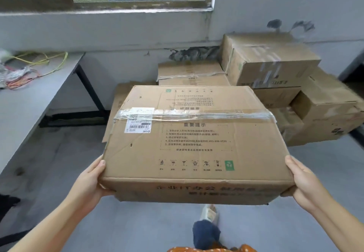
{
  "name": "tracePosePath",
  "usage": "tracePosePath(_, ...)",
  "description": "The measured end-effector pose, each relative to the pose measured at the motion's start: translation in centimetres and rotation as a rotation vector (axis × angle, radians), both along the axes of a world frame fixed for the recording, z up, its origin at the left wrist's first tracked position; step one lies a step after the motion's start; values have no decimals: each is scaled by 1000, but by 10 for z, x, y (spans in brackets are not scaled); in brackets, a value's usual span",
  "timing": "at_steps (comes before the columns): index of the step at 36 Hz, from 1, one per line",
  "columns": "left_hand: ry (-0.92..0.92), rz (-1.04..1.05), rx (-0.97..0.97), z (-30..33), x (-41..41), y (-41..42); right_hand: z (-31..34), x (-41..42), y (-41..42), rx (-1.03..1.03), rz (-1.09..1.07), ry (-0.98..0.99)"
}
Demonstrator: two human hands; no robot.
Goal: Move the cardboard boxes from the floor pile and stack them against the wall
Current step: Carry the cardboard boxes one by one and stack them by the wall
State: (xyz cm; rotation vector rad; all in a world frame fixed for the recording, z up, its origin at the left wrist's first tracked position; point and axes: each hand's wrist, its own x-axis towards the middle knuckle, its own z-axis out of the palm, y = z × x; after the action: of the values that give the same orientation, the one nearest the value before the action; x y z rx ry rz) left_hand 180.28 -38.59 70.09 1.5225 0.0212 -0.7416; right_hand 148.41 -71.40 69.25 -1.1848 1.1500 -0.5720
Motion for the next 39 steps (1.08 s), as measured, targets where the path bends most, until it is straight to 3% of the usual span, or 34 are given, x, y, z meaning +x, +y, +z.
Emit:
tracePosePath(14, 0, 147, -61, 18, 102, -193, 29, 156, -233, 4, 120, -104)
tracePosePath(33, 20, 156, -30, -17, 334, -384, 12, 375, -382, 6, 26, -2)
tracePosePath(39, 21, 168, 47, -52, 360, -419, -45, 406, -397, 139, -206, 69)
